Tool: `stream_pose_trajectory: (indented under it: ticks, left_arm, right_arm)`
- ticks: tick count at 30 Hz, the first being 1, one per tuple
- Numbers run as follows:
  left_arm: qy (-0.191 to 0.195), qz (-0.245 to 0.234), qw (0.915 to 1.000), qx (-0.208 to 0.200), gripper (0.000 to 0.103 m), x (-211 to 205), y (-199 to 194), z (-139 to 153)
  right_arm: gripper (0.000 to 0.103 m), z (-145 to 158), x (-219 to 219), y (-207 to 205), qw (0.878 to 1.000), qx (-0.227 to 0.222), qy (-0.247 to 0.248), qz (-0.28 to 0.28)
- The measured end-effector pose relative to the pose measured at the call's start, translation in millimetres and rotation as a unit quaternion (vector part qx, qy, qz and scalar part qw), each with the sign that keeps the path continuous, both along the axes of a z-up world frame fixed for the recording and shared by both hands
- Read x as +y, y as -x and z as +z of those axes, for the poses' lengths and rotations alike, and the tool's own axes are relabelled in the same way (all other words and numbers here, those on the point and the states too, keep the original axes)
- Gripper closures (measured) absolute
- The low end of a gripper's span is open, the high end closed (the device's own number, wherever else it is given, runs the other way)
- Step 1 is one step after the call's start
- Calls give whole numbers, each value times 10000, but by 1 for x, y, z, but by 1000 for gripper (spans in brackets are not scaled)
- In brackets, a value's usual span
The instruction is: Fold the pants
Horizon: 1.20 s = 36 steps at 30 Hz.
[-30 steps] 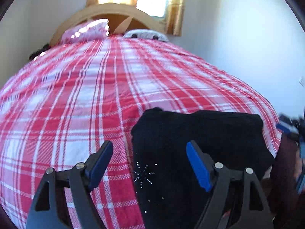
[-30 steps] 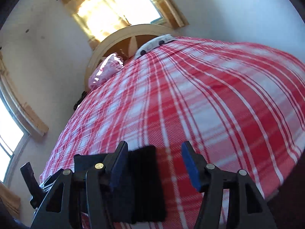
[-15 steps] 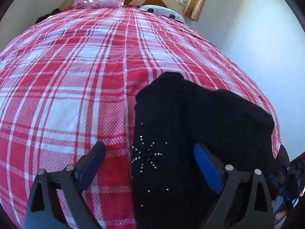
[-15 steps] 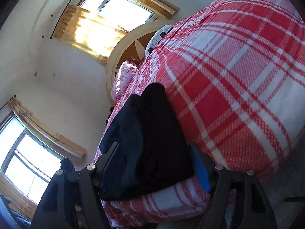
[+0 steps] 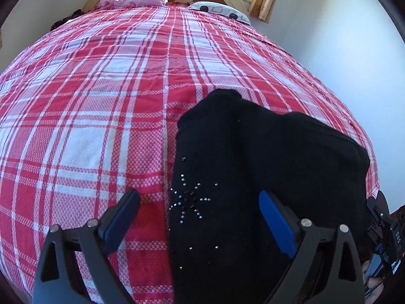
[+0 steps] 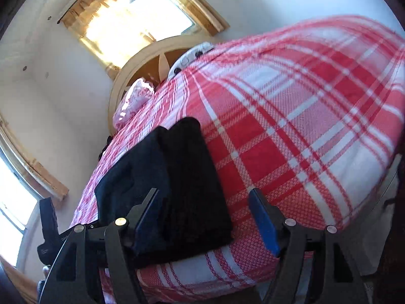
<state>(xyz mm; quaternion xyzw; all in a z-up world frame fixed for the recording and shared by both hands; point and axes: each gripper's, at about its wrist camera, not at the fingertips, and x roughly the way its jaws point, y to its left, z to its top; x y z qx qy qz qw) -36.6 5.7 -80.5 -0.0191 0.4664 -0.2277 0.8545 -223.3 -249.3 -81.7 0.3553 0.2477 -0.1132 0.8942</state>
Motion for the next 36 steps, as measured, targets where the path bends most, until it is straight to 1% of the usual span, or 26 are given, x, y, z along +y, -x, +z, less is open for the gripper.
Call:
stream_pose_trajectory:
  ticks: [1, 2, 3, 4, 5, 7, 8, 9, 10, 11, 12, 13, 14, 15, 17, 18, 19, 21, 23, 26, 30, 33, 36]
  left_arm:
    - [-2, 0, 10000, 14, 7, 0, 0, 0]
    - [5, 0, 10000, 31, 8, -1, 0, 0]
    - [31, -26, 10000, 50, 13, -1, 0, 1]
    - [104, -92, 9999, 59, 22, -2, 0, 2]
    - [177, -168, 9996, 103, 26, -2, 1, 3]
    - [296, -265, 9991, 155, 44, -4, 4, 5]
    - [316, -301, 9989, 147, 46, -5, 5, 7]
    - [288, -316, 9990, 109, 48, -6, 7, 8]
    - [276, -335, 9990, 83, 52, -7, 8, 9]
    - [292, -348, 9989, 63, 54, -7, 9, 9]
    - [297, -341, 9990, 43, 60, -6, 10, 10]
    - [269, -324, 9991, 5, 67, -6, 10, 12]
    - [244, -319, 9992, -14, 69, -5, 11, 13]
    - [154, -277, 9995, 36, 73, -6, 11, 13]
    - [105, -296, 9995, -29, 79, -6, 13, 16]
    - [63, -313, 9995, -80, 81, -7, 14, 17]
    - [8, -328, 9994, -141, 83, -9, 16, 18]
    - [-11, -303, 9994, -177, 84, -10, 17, 19]
    - [99, -239, 9996, -148, 85, -7, 16, 21]
    - [107, -252, 9995, -184, 86, -6, 15, 27]
    - [124, -221, 9992, -294, 87, -3, 12, 35]
    - [66, -166, 9985, -518, 87, 1, 9, 44]
    - [-1, -49, 9975, -708, 87, 8, 3, 52]
  right_arm:
    - [29, 1, 0, 1, 10000, -73, -51, 28]
    - [29, 1, 2, -1, 9994, -150, -183, 242]
    - [29, -2, 4, -3, 9980, -178, -352, 491]
    - [29, -3, 10, -7, 9972, -143, -377, 632]
    - [29, -2, 18, -9, 9972, -71, -223, 705]
    - [29, 1, 29, -15, 9960, 51, -39, 896]
    - [30, 2, 32, -20, 9956, 70, -2, 933]
    - [36, 1, 34, -21, 9954, 72, -6, 952]
    - [55, 1, 35, -23, 9956, 70, -10, 934]
    - [61, -2, 34, -23, 9957, 84, -70, 925]
    - [63, -6, 31, -22, 9958, 77, -195, 896]
    - [64, -9, 28, -18, 9959, -22, -377, 825]
    - [64, -11, 27, -15, 9957, -78, -497, 776]
    - [65, -11, 28, -15, 9957, -88, -515, 759]
    - [65, -9, 32, -14, 9964, -17, -379, 754]
    - [65, -5, 37, -17, 9970, 85, -163, 751]
    - [66, -1, 43, -19, 9969, 166, 67, 763]
    - [66, 11, 57, -24, 9931, 344, 758, 821]
    - [66, 19, 61, -26, 9904, 377, 1039, 832]
    - [67, 31, 65, -28, 9865, 406, 1362, 819]
    - [67, 50, 71, -27, 9821, 276, 1637, 888]
    - [67, 68, 79, -30, 9774, 93, 1868, 981]
    - [67, 78, 87, -43, 9743, 17, 1986, 1066]
